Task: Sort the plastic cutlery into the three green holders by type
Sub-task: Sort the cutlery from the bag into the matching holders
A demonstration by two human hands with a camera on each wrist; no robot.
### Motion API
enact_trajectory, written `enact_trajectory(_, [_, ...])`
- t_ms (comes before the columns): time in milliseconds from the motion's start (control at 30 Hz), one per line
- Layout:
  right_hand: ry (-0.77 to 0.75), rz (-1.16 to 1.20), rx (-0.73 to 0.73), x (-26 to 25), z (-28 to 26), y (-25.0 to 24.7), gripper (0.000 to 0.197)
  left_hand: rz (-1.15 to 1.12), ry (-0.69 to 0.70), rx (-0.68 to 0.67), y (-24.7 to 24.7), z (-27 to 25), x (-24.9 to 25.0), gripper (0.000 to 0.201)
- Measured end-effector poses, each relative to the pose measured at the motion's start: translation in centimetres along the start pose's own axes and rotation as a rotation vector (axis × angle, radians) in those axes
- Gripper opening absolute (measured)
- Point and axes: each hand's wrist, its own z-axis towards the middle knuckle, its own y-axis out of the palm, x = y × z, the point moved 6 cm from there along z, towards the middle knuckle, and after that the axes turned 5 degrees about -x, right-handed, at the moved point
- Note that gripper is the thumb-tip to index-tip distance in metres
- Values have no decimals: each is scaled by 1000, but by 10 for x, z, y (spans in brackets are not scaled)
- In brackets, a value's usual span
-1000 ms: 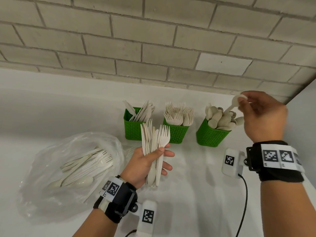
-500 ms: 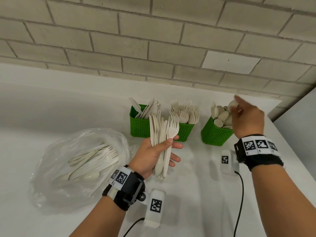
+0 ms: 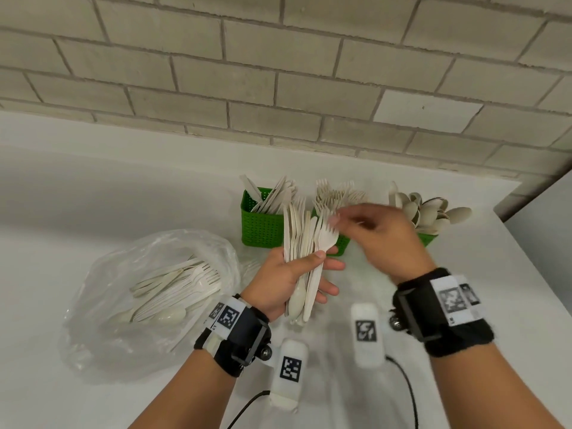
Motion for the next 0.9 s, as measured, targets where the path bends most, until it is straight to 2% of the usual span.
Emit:
enact_trajectory(67, [51,218,-46,9,-3,20,7,-9,-8,-8,1,-1,-2,29])
enact_trajectory(133, [75,360,20,20,-2,18,8,-34,-7,-9,0,-4,-3,35])
enact_trajectory(233, [106,529,70,33,1,8,16,-49,8,-11,-4,-7,-4,30])
enact_trajectory(333, [82,503,81,33,2,5,19,5,39,43,-8,-5,-3,20])
enact_trajectory(433, [77,558,161,37,3,-3,24,62,51,110,-12,-4,-4,19])
enact_trajectory(533, [90,624,154,40,4,-3,33,150,57,114,-14,-4,-4,19])
enact_trajectory(667, [119,410,101,46,1,8,9,277,61,52,-8,-5,-5,15])
enact_trajectory(800, [123,499,252,47,0,-18,7,238,40,150,-20,-6,-11,16])
enact_trajectory(900, [-32,405,376,28,5,-50,18,155,41,219,-31,-6,-10,17])
